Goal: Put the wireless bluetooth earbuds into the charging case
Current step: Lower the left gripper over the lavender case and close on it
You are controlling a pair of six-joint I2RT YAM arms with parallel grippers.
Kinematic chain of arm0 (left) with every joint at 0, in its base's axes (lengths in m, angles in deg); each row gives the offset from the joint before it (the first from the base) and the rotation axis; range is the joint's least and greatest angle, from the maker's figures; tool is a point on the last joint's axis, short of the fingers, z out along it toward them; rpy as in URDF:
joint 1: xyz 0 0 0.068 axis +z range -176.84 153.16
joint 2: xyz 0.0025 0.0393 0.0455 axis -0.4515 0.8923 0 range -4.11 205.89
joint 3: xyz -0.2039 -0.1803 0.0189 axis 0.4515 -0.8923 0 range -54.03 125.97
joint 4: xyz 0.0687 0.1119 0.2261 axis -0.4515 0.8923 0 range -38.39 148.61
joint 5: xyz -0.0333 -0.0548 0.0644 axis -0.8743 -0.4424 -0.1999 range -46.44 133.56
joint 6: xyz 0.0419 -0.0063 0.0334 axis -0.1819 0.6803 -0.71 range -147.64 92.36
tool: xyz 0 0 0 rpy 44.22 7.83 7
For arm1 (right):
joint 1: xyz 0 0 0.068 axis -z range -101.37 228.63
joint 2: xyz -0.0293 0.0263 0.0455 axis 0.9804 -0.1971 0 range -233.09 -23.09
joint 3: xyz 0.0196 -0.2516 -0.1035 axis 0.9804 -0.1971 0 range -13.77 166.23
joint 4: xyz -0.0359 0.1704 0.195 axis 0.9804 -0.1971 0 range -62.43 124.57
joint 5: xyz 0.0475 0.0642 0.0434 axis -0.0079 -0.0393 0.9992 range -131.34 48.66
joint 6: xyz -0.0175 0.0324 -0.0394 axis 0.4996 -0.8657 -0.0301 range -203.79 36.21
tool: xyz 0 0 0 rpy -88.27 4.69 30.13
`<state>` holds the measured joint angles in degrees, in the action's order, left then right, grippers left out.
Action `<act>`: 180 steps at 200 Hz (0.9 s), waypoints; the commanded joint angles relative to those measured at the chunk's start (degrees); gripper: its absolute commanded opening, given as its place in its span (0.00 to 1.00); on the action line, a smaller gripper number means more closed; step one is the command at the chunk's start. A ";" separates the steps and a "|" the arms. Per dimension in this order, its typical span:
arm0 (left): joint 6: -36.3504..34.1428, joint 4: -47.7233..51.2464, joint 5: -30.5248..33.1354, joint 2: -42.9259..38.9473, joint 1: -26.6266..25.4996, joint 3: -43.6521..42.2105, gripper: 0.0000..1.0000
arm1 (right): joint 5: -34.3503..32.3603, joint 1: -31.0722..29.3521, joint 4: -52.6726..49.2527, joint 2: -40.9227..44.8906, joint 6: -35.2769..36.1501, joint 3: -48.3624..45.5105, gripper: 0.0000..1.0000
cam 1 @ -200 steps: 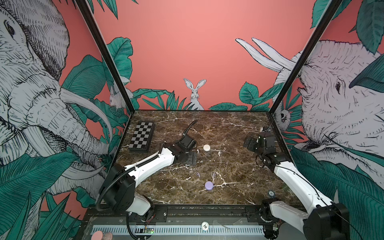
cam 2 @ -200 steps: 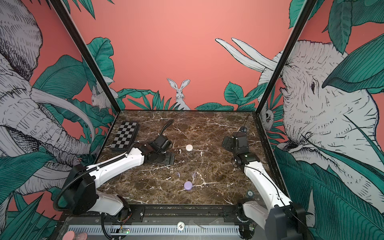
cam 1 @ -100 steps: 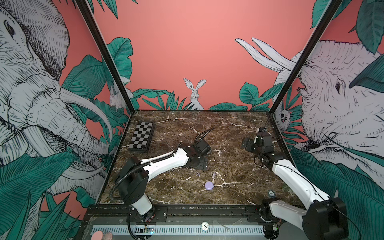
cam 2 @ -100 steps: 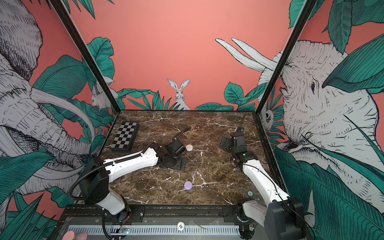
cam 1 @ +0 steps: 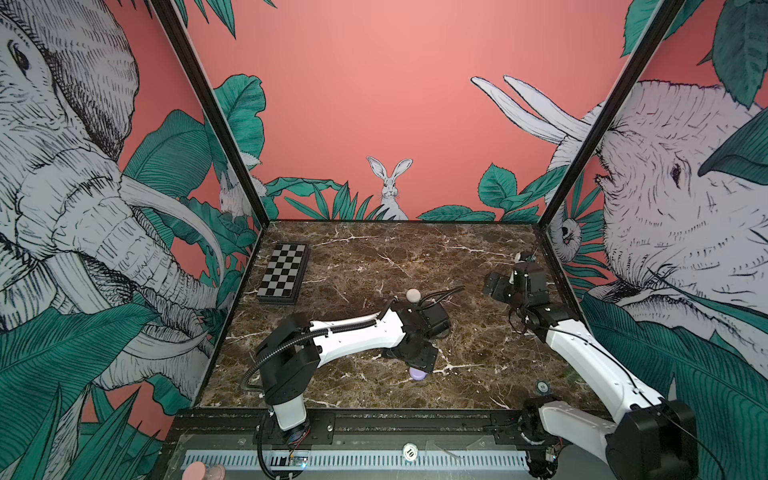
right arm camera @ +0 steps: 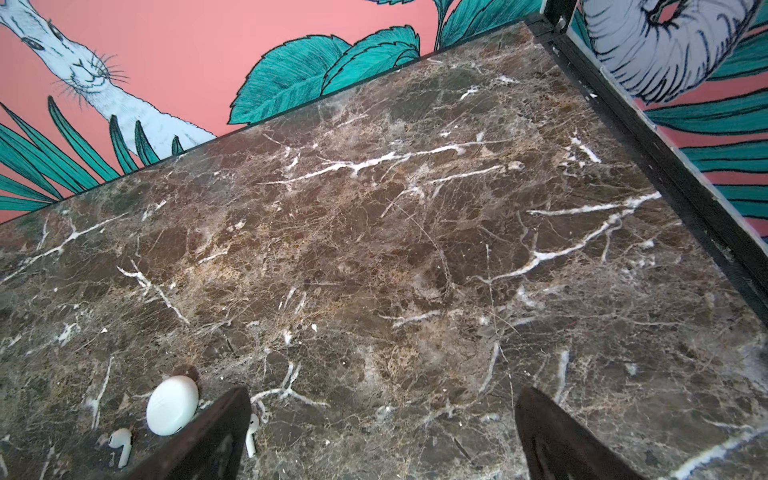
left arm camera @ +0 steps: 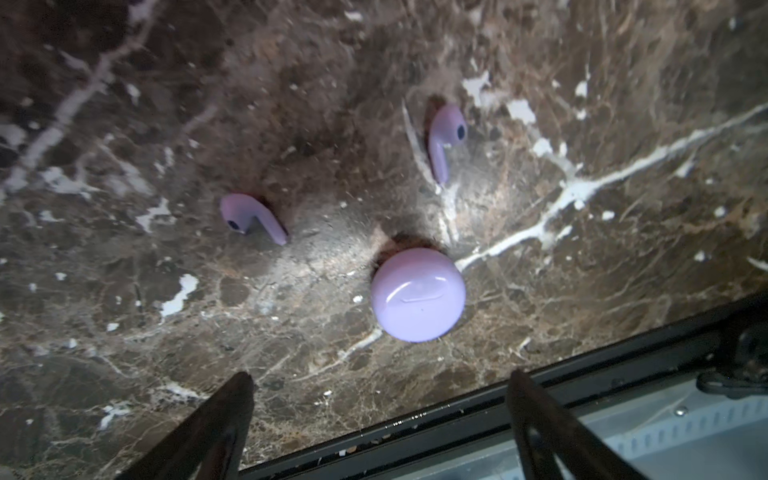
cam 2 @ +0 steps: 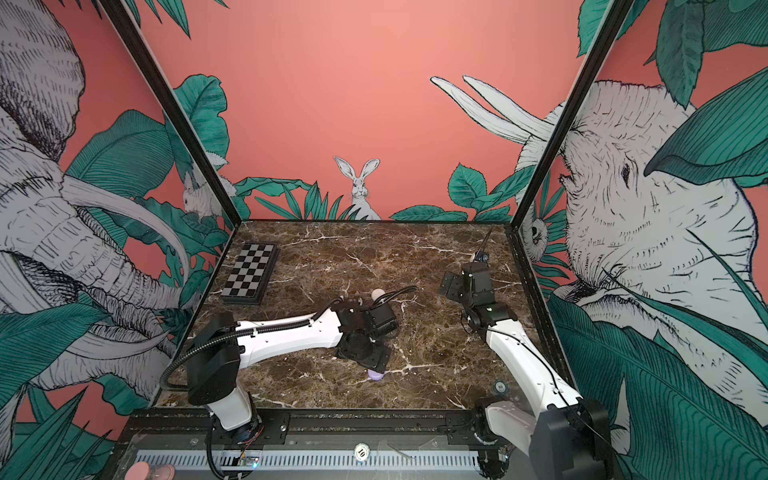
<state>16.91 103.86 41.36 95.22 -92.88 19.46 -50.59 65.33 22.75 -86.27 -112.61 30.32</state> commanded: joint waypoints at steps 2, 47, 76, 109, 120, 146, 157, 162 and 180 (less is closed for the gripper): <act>-0.24 -0.13 -3.94 0.60 -0.30 -0.67 0.93 | -1.83 -0.32 1.37 1.56 0.47 0.29 0.98; -2.56 0.84 -4.96 5.61 -1.01 2.21 0.93 | -2.26 -0.29 1.43 1.77 0.30 0.11 0.98; -2.66 0.50 -4.84 6.80 -1.20 2.57 0.91 | -2.43 -0.28 1.44 1.91 0.26 0.12 0.98; -1.95 -0.15 -4.41 8.33 -1.26 3.83 0.90 | -1.93 -0.29 1.79 1.92 0.08 -0.03 0.98; -1.85 0.22 -3.65 8.84 -1.27 4.88 0.90 | -1.91 -0.31 1.92 1.79 0.04 -0.15 0.98; -1.56 -0.08 -4.11 9.96 -1.29 5.37 0.88 | -1.95 -0.28 1.95 1.63 -0.11 0.04 0.98; -1.10 -0.80 -4.91 10.39 -1.37 5.04 0.86 | -1.84 -0.29 1.94 1.81 -0.12 -0.07 0.98; -0.84 -0.91 -5.09 10.57 -1.45 4.92 0.86 | -1.82 -0.26 2.00 1.87 -0.16 -0.14 0.98; -0.78 -1.05 -5.20 10.97 -1.46 4.90 0.85 | -2.01 -0.28 1.89 2.31 -0.13 -0.15 0.98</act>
<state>14.90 102.26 36.60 105.45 -93.95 23.90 -51.88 65.33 23.13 -85.26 -112.67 30.32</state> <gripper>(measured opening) 0.856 0.981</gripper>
